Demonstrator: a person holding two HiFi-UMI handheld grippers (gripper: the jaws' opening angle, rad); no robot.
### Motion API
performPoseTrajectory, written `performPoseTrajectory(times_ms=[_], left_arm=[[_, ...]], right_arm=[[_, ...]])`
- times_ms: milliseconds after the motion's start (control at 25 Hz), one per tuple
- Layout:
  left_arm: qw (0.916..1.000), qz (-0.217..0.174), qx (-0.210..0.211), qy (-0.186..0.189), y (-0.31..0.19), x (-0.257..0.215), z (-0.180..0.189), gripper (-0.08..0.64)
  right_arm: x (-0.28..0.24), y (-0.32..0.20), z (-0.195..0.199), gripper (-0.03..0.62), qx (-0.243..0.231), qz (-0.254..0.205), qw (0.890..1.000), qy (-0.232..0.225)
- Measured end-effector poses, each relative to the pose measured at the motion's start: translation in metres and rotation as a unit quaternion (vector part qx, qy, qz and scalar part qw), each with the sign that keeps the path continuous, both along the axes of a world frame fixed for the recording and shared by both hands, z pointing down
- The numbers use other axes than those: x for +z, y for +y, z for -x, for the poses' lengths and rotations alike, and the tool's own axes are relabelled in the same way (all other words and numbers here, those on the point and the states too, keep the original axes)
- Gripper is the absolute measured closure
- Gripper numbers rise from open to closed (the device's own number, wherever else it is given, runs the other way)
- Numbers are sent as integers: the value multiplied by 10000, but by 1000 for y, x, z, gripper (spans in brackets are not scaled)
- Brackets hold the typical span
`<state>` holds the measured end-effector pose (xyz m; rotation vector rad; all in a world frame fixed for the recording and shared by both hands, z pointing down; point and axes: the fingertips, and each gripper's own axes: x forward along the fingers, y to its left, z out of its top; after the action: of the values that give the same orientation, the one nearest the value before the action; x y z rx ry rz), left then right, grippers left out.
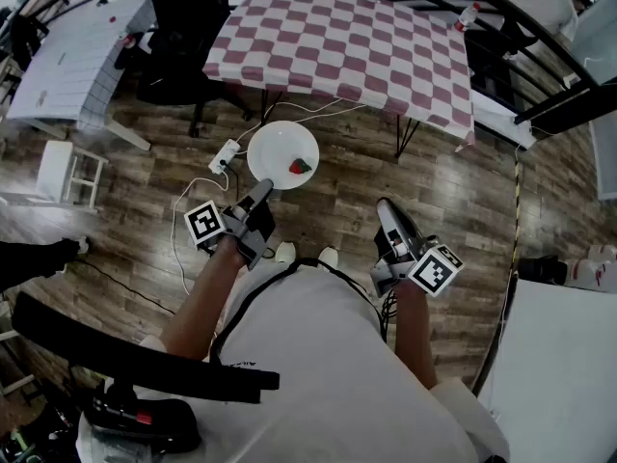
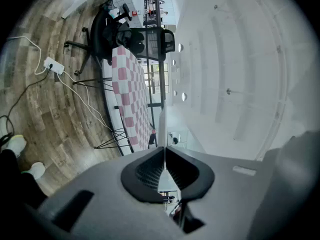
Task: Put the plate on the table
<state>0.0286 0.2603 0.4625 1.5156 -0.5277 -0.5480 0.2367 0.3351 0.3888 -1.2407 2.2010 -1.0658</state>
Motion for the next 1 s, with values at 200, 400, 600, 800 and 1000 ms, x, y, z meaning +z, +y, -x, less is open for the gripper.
performPoseTrajectory(times_ms=[200,400,600,800,1000], left_arm=[[10000,-6,-24,1,1,1,5,540],[10000,3,-22,13,5,4,17,540],[10000,-2,-21,1,3,6,33,540],[10000,14,-34,-3,6,6,44,540],[10000,29,-59,11,7,8,58,540]], right_arm=[[0,0,7,584,-45,-22,9999,-150],[4,0,19,584,-17,0,9999,-159],[7,0,32,584,93,131,9993,-328],[13,1,39,584,164,264,9987,-408],[16,1,51,584,199,324,9983,-443]])
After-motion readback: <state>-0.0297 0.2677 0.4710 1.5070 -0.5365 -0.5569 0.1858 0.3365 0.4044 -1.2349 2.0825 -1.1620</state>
